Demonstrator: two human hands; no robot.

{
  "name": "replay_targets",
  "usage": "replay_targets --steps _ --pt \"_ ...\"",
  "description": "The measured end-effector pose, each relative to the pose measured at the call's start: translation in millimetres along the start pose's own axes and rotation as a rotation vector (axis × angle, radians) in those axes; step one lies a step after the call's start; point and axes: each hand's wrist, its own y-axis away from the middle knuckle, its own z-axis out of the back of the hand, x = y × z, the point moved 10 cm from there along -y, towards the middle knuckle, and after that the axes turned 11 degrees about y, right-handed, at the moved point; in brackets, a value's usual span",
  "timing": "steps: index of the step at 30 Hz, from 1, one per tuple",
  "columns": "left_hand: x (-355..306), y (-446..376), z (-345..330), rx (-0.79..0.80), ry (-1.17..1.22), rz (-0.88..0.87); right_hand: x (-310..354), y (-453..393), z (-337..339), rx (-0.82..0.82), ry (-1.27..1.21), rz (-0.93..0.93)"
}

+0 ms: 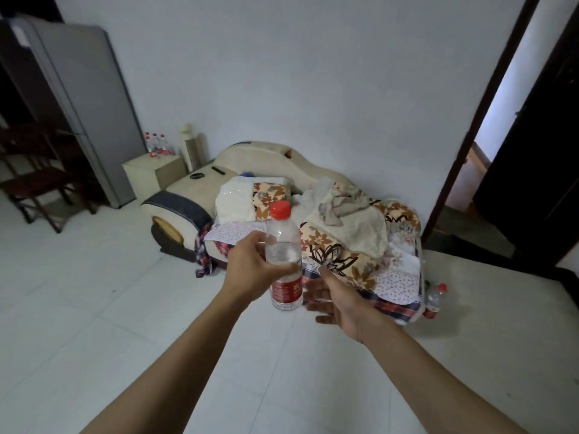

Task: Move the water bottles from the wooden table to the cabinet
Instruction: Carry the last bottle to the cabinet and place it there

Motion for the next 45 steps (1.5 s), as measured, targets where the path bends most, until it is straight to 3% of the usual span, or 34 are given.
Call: replay_targets --steps 8,16,33,45 --pt "3 -57 35 -0.186 -0.096 0.042 49 -89 -23 0.183 0.067 0.002" --pt "19 -92 104 -0.326 -0.104 0.066 89 -146 -90 0.321 0.139 0.038" --pt "96 -232 312 -0.383 -0.046 0.043 209 -281 -276 0.328 0.166 0.031" --pt "142 -347 408 -0.447 -0.036 0.068 289 -393 -367 0.376 0.204 0.028"
